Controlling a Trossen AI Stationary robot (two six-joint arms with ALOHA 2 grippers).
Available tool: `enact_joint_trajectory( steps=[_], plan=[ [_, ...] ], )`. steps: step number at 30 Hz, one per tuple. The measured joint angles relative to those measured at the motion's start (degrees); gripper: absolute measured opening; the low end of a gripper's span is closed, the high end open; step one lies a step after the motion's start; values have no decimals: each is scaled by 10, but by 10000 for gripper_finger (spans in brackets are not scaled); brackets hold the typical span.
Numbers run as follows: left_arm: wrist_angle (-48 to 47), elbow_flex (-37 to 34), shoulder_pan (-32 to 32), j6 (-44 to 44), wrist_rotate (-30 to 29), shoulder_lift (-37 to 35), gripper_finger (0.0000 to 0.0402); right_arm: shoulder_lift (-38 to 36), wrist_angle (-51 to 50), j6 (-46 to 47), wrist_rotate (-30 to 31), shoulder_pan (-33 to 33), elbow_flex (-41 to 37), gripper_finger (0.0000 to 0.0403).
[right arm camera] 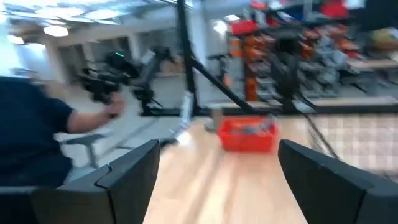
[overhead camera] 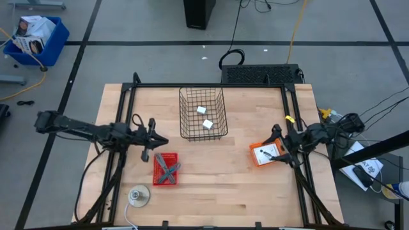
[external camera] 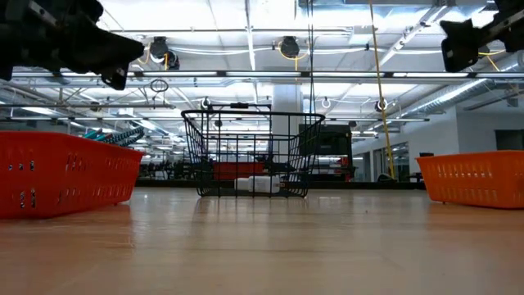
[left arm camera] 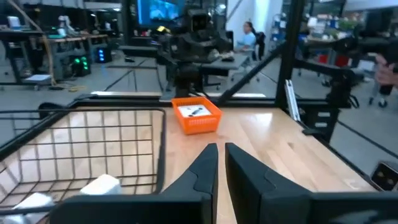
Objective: Pick and place items into bin
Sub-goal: Return to Home Position
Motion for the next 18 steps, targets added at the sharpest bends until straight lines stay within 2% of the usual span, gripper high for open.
enact_joint_trajectory(
  steps=[3,5,10,15,18],
  plan=[
    [-3,-14,5,-7,-1,-26,35,-30,-55,16,14,-11,-1,320],
    [-11,-25,5,-15,-18,-45,35,-29,-57,22,39,-14,-1,320],
    [-25,-61,5,-23,-45,-90,35,-30,-26,12,96,-16,-31,320],
    [-103,-61,5,-26,-42,-126,35,-29,-13,4,101,-17,-56,320],
    [-117,-61,5,-28,-61,-132,35,-30,7,-21,154,-23,-71,320]
  ],
)
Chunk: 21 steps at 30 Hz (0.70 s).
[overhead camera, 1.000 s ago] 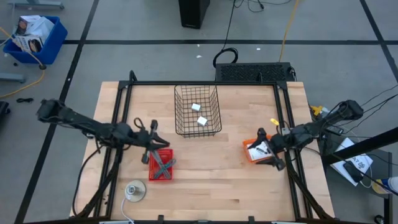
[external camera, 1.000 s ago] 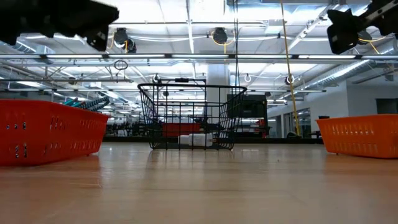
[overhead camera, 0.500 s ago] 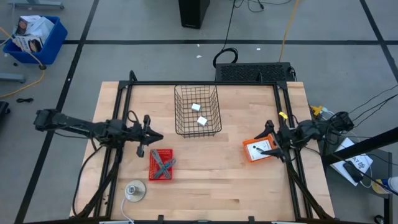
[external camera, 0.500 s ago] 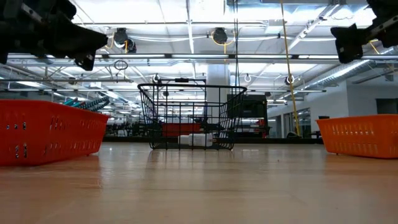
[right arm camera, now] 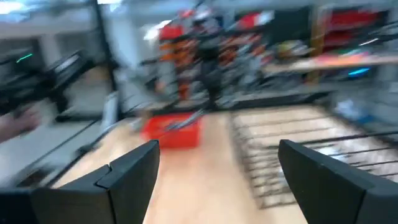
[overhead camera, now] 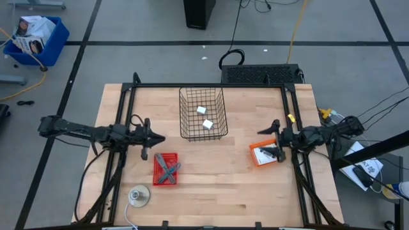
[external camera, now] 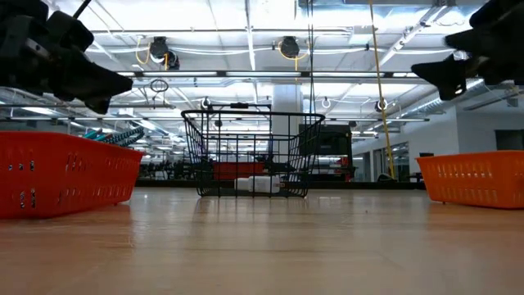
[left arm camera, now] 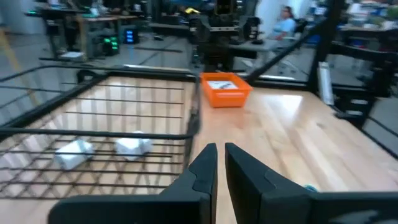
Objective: Pick and place items into bin
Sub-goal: Return to Home Position
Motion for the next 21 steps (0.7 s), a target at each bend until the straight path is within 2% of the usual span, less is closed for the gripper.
enact_joint_trajectory(
  steps=[3,5,10,21],
  plan=[
    [0,0,0,-13,-36,1,35,4,29,-9,82,-10,-25,320],
    [0,0,0,-23,-52,1,35,13,48,-9,104,-18,-35,320],
    [0,0,0,-60,-55,1,35,19,48,-51,94,-25,-35,320],
    [0,0,0,-65,-55,2,35,23,58,-52,94,-25,-36,320]
  ],
)
